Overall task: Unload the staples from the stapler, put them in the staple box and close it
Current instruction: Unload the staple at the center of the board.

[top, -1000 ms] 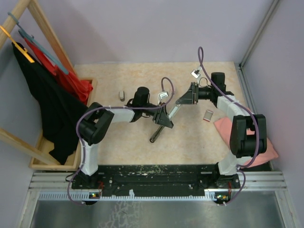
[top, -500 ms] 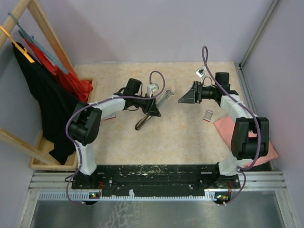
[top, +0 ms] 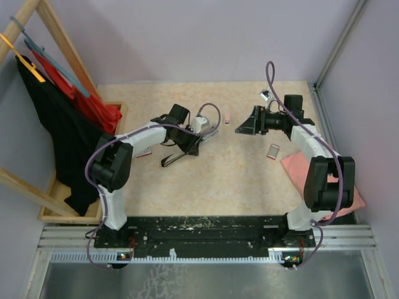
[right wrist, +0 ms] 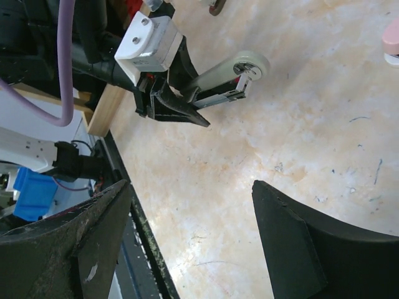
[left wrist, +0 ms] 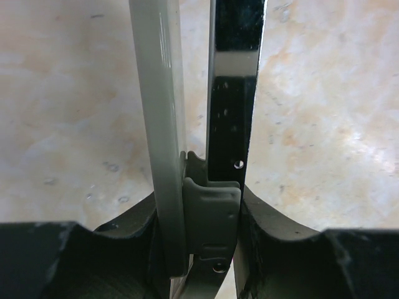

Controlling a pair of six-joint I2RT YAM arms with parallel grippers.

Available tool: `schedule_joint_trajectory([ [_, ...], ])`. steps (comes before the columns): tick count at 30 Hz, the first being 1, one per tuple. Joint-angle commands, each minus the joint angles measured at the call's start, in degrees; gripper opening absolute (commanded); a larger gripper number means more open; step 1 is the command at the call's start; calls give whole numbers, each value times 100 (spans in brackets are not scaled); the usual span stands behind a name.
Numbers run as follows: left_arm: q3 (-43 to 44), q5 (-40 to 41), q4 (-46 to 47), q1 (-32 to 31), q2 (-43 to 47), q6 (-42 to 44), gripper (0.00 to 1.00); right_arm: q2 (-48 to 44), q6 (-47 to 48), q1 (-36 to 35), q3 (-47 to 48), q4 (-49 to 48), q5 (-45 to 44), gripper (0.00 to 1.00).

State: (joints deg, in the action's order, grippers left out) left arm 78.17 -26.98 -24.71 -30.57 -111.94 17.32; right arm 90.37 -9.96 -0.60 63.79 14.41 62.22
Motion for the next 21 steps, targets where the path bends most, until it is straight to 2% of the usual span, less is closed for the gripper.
schedule_joint_trajectory([
  [1, 235, 1218, -312, -182, 286, 483, 0, -335, 160, 76, 265, -40, -201, 79],
  [7, 219, 2767, -273, -489, 169, 698, 0, -407, 132, 149, 261, -31, -219, 79],
  [13, 39, 4562, 147, -1082, 60, 1186, 0, -437, 22, 283, 226, -122, -198, 79],
  [18, -247, 5609, 686, -1513, -41, 1731, 0, -450, -60, 379, 188, -191, -133, 79],
  [21, -415, 5927, 901, -1719, -116, 1924, 0, -458, -90, 419, 169, -227, -118, 79],
])
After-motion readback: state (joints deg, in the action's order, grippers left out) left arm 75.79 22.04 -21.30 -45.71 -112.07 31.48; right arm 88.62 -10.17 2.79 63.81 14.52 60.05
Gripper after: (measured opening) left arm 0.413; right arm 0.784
